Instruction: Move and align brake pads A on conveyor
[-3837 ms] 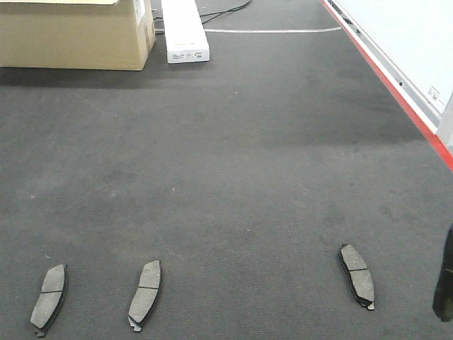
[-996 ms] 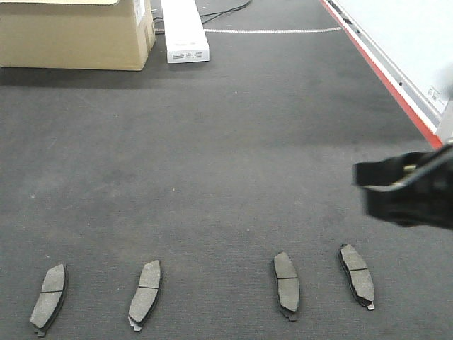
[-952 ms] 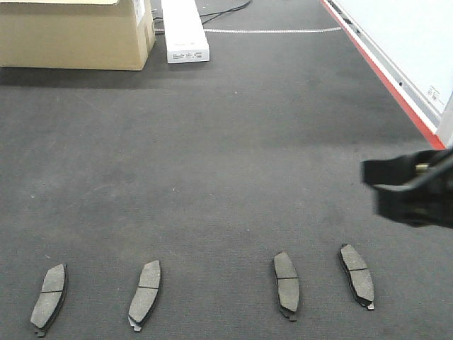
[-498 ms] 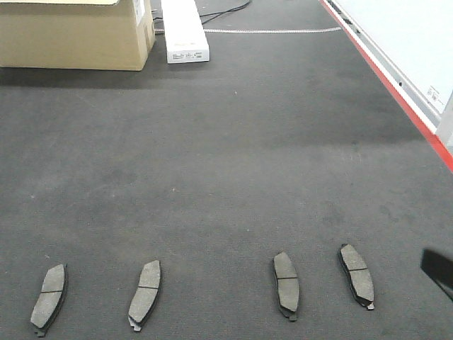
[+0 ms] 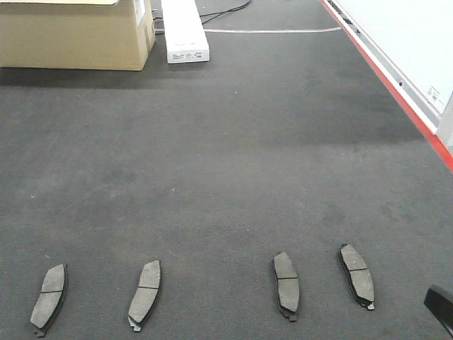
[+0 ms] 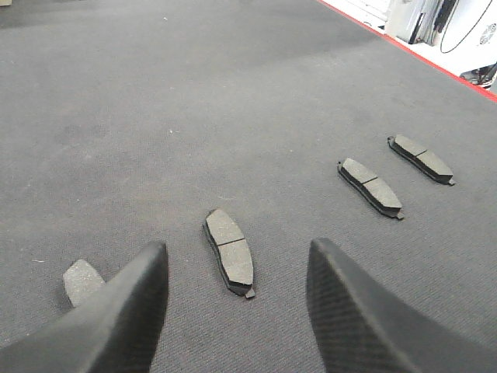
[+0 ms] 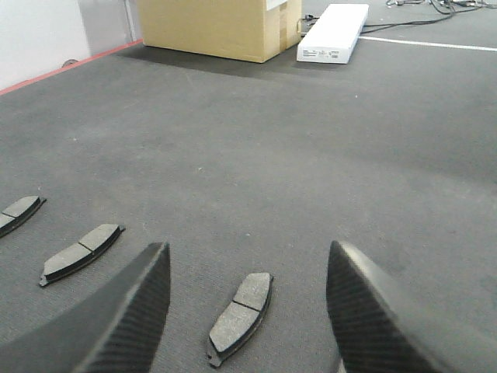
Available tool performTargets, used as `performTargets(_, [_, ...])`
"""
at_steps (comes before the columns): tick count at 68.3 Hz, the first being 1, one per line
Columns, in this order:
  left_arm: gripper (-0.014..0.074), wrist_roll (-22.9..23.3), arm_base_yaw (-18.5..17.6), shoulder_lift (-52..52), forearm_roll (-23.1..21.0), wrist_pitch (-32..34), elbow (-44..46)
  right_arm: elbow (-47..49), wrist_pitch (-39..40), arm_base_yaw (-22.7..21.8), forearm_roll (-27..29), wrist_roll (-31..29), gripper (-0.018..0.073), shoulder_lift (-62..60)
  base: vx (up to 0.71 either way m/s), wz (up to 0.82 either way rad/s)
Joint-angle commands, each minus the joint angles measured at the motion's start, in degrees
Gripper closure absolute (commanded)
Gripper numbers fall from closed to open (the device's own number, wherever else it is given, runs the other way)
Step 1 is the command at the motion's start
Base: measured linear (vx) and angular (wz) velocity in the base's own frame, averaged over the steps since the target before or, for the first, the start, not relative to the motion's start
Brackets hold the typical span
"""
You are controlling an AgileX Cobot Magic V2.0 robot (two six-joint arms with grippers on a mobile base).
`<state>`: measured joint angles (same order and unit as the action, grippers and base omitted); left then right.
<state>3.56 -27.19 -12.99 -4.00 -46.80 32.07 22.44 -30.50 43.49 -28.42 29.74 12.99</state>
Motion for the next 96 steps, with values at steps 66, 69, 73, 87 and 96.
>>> performTargets(66, [0.0602, 0.0, -0.2, -0.9, -0.6, 3.7, 1.3, 1.4, -2.1, 0.0, -1.7, -0.4, 0.0571, 0.6, 0.0, 0.0])
performTargets(69, [0.0602, 0.0, -0.2, -0.9, -0.6, 3.7, 1.3, 1.4, -2.1, 0.0, -1.7, -0.4, 0.0571, 0.6, 0.0, 0.0])
performTargets(73, [0.0602, 0.0, -0.1, -0.9, -0.5, 3.7, 1.1, 1.4, -2.1, 0.0, -1.7, -0.4, 0.0571, 0.6, 0.0, 0.0])
performTargets(87, [0.0602, -7.2, 8.9, 1.1, 2.4, 17.8, -2.7, 1.4, -2.1, 0.0, -1.7, -0.4, 0.0571, 0.6, 0.0, 0.0])
performTargets(96, [0.0602, -7.6, 18.4, 6.0, 2.4, 30.7, -12.5, 1.4, -2.1, 0.0, -1.7, -0.4, 0.0571, 0.6, 0.0, 0.0])
